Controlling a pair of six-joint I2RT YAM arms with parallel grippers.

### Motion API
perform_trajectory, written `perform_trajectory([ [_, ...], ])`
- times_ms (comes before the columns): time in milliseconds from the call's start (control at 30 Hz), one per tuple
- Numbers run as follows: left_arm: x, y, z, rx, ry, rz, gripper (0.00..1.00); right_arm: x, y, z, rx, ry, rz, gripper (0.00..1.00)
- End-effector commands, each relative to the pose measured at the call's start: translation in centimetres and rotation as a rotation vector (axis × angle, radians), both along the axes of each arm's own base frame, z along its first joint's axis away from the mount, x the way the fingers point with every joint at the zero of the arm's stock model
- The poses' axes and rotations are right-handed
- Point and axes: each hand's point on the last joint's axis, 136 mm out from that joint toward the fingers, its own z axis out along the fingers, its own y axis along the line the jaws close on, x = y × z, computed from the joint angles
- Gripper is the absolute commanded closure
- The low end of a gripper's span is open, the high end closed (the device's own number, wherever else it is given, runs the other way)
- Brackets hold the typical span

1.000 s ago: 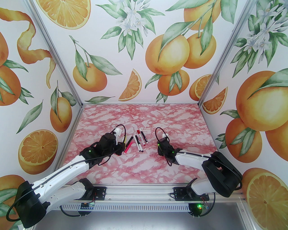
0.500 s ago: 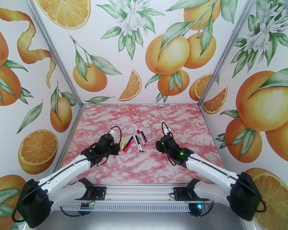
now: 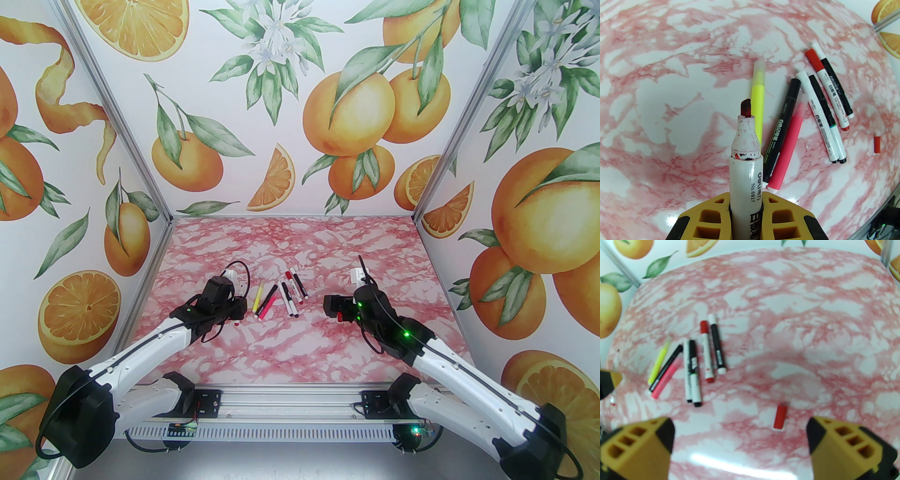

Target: Open the pen caps

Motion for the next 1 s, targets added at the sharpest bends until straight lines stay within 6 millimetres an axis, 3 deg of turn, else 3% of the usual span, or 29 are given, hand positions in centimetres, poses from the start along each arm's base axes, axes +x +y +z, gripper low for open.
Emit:
perform_trajectory([
  [0, 0.7, 0.0, -0.1, -0.007, -0.007, -0.020, 0.92, -0.9, 1.4, 2.2, 0.064, -0.020, 0.085, 0.00],
  [167, 1.0, 0.5, -0.7, 0.024, 0.029, -0.029, 0.92, -1.9, 2.7, 3.0, 0.110, -0.030, 0.178, 0.00],
  [967, 4.8, 1.0, -3.2, 0.097, 0.023, -0.021, 0.92, -2.2, 2.4, 0.4, 0.092, 0.017, 0.170, 0.00],
])
